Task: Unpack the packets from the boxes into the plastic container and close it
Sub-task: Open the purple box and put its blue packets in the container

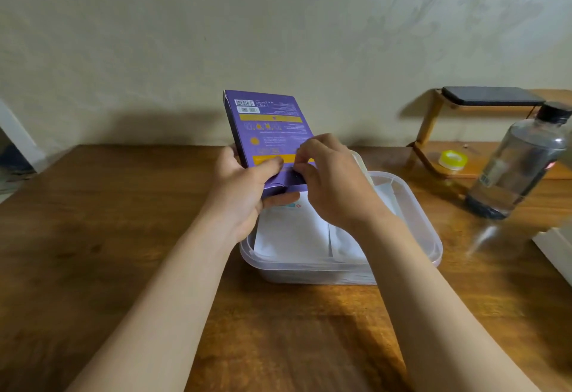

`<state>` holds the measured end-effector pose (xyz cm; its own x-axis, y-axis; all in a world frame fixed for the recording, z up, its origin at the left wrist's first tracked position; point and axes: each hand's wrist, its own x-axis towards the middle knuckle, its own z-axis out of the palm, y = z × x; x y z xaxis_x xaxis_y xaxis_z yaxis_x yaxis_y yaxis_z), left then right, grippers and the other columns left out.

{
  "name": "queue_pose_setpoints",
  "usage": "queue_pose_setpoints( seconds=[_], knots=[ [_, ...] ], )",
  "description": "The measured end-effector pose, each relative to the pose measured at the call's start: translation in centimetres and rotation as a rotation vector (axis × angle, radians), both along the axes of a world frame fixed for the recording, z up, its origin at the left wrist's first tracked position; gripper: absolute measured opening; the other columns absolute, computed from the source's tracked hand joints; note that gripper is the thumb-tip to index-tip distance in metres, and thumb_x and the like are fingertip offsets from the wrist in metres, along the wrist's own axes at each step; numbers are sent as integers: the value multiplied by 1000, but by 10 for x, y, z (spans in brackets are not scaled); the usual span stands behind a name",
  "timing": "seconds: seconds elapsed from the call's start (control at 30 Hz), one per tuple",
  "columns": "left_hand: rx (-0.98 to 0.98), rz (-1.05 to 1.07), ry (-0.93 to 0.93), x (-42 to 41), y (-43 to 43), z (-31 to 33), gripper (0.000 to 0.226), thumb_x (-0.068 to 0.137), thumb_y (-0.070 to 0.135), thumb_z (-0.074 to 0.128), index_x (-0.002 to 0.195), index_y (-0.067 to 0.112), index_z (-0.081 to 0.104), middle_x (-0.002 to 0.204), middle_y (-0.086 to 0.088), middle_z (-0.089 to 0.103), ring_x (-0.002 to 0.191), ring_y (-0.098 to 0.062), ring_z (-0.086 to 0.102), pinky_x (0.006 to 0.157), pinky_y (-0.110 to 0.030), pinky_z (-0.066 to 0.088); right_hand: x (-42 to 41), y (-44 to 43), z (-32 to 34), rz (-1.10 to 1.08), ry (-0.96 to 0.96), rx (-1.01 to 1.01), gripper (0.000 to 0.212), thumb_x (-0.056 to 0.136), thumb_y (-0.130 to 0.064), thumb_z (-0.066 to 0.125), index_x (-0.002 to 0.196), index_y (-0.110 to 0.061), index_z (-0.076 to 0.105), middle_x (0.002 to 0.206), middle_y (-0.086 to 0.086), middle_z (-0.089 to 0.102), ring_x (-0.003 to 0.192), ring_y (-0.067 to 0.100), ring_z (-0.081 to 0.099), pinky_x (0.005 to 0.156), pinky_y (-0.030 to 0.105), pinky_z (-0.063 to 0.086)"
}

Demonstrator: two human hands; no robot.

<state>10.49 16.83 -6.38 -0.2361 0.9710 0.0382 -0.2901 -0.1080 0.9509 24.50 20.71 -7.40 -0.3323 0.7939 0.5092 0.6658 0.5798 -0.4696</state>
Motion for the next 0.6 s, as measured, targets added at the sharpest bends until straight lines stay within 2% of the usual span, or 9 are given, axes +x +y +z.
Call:
queue_pose_setpoints(
  seconds=[0.07, 0.13, 0.2, 0.3, 0.43, 0.53, 0.6],
  knots=[
    [-16, 17, -30, -1, 2, 1, 26, 95, -4, 64, 115, 11, 55, 95, -6, 78, 69, -29, 77, 52, -38, 61, 4, 0, 2, 28, 44, -58, 11, 97, -5, 53, 96, -8, 63, 113, 9, 59, 97, 28, 55, 75, 20, 34],
    [-25, 25, -53, -2, 3, 1, 29, 95, -3, 65, 120, 8, 55, 107, -13, 76, 76, -32, 78, 54, -38, 61, 8, -1, 5, 63, 108, -125, 13, 97, -2, 51, 91, -8, 61, 112, 9, 60, 96, 24, 57, 75, 11, 38],
    [-24, 32, -85, -2, 4, 1, 26, 95, -3, 65, 117, 9, 56, 109, -15, 75, 77, -31, 78, 54, -38, 61, 12, -2, 8, 70, 148, -157, 16, 97, -3, 51, 88, -14, 58, 114, 6, 62, 96, 17, 56, 76, 3, 37],
    [-16, 52, -125, -2, 6, -1, 23, 95, -2, 66, 112, 10, 57, 104, -12, 75, 75, -28, 78, 53, -35, 61, 14, -4, 11, 67, 166, -174, 19, 97, -6, 53, 86, -21, 55, 116, 1, 63, 97, 11, 54, 77, 1, 35],
    [20, 109, -156, -4, 7, 0, 21, 95, -2, 66, 106, 15, 59, 99, -9, 75, 76, -25, 78, 53, -34, 60, 14, -6, 13, 91, 183, -147, 16, 97, -9, 56, 89, -22, 57, 116, -6, 62, 101, 7, 55, 85, 10, 42],
    [29, 170, -179, -3, 9, 1, 31, 93, -1, 69, 120, 10, 56, 105, -10, 74, 77, -23, 79, 52, -31, 59, 12, -7, 13, 108, 170, -124, 16, 97, -11, 57, 90, -25, 56, 123, -6, 61, 104, 6, 55, 94, 22, 46],
    [34, 202, -181, -2, 9, 1, 41, 92, 0, 71, 128, 8, 53, 111, -12, 74, 79, -24, 79, 52, -31, 59, 13, -6, 12, 117, 173, -119, 16, 97, -11, 57, 91, -25, 57, 126, -6, 61, 109, 8, 57, 98, 26, 46]
  ],
)
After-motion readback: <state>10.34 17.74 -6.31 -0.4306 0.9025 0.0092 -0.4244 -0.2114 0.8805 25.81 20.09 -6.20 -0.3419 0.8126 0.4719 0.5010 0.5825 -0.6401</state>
